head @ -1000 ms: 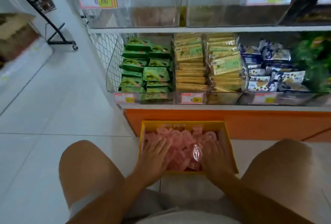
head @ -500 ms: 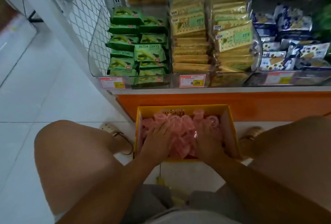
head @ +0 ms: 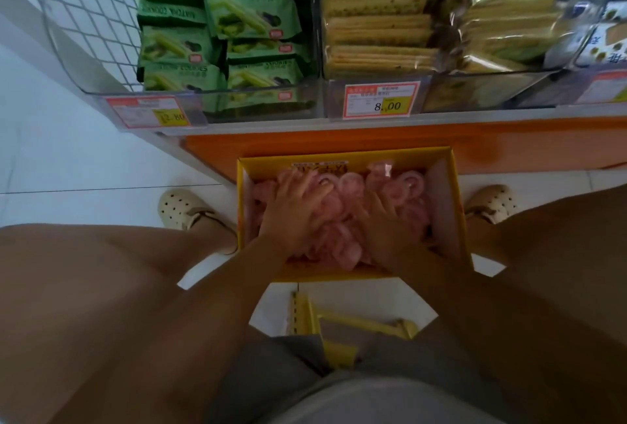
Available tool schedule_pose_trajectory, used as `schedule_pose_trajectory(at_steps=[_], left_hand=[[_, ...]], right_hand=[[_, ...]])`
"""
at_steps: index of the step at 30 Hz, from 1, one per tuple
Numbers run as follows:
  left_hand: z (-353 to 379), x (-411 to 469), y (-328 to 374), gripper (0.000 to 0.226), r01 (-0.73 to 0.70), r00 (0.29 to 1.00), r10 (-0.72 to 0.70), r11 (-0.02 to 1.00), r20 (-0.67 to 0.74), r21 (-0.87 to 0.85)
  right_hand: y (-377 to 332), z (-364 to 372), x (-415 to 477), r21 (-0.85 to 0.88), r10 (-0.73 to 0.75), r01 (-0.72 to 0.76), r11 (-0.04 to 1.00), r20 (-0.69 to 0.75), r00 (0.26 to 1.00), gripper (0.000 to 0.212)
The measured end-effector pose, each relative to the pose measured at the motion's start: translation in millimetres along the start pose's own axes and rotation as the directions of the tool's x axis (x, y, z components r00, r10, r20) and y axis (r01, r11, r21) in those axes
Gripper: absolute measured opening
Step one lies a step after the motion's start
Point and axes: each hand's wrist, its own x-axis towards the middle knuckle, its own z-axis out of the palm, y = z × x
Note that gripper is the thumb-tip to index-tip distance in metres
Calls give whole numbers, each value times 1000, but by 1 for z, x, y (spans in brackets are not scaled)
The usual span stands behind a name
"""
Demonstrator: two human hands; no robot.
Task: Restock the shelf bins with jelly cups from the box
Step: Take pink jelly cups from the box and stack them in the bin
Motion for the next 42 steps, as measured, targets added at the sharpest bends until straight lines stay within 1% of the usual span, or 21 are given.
schedule_pose_trajectory(at_steps=[1, 3, 6, 8, 10, 16, 18, 21, 24, 25, 29, 34, 36, 38, 39, 41, 42], left_hand=[[1, 0, -2, 56, -2, 1000, 1, 999, -9, -38], [3, -1, -4, 53, -21, 999, 19, 998, -45, -52], [2, -2, -2, 50, -1, 995, 2, 1000, -97, 5], [2, -3, 1, 49, 49, 993, -44, 998, -109, 38], [3, -5, 2, 49, 61, 993, -56, 997, -108, 42], [7, 3, -1, 50, 38, 998, -43, 994, -51, -106], [9, 6, -1, 51, 22, 999, -26, 994, -35, -110], [8, 6, -1, 61, 32, 999, -31, 997, 13, -73], [7, 2, -3, 57, 17, 1000, -17, 1000, 13, -25], [7, 1, -4, 55, 16, 1000, -16, 1000, 12, -14], [7, -3, -6, 57, 16, 1000, -16, 1000, 19, 8], [4, -8, -4, 58, 23, 1000, -22, 999, 11, -45], [5, -8, -5, 56, 32, 999, -32, 996, 2, -86], [7, -8, -7, 54, 41, 999, -42, 994, -14, -100], [8, -8, -7, 53, 46, 998, -48, 995, -26, -88], [10, -9, -6, 50, 45, 996, -49, 998, -71, -53], [10, -11, -4, 49, 43, 994, -47, 998, -97, -38]], right_hand=[[-2, 0, -3, -25, 6, -5, 1000, 20, 1000, 56], [-1, 5, -7, -61, 7, -3, 998, 55, 998, 57], [-4, -1, -11, -101, 13, -14, 995, -13, 1000, 66], [-3, 0, -14, -150, 12, -20, 988, -54, 998, 63], [-4, 2, -17, -180, 3, -16, 984, -77, 997, 58], [-9, 1, -25, -219, -29, 4, 976, -114, 993, 65], [-7, -1, -25, -184, -17, -4, 983, -116, 993, 65], [2, 3, -22, -88, -30, 24, 996, -65, 997, 55], [9, 11, -20, 0, -62, 62, 998, -100, 993, 40], [9, 12, -19, 18, -73, 76, 997, -99, 992, 38], [12, 16, -13, 70, -102, 108, 992, -76, 992, 40], [5, 10, -12, 97, -85, 94, 991, -94, 992, 51], [2, 8, -10, 146, -70, 82, 986, -83, 994, 50], [0, 5, -9, 208, -59, 77, 975, -92, 994, 54], [0, 5, -8, 233, -46, 69, 970, -102, 994, 52], [-1, 3, -8, 270, -20, 51, 961, -119, 993, 40], [-1, 3, -7, 281, -9, 44, 959, -123, 992, 39]])
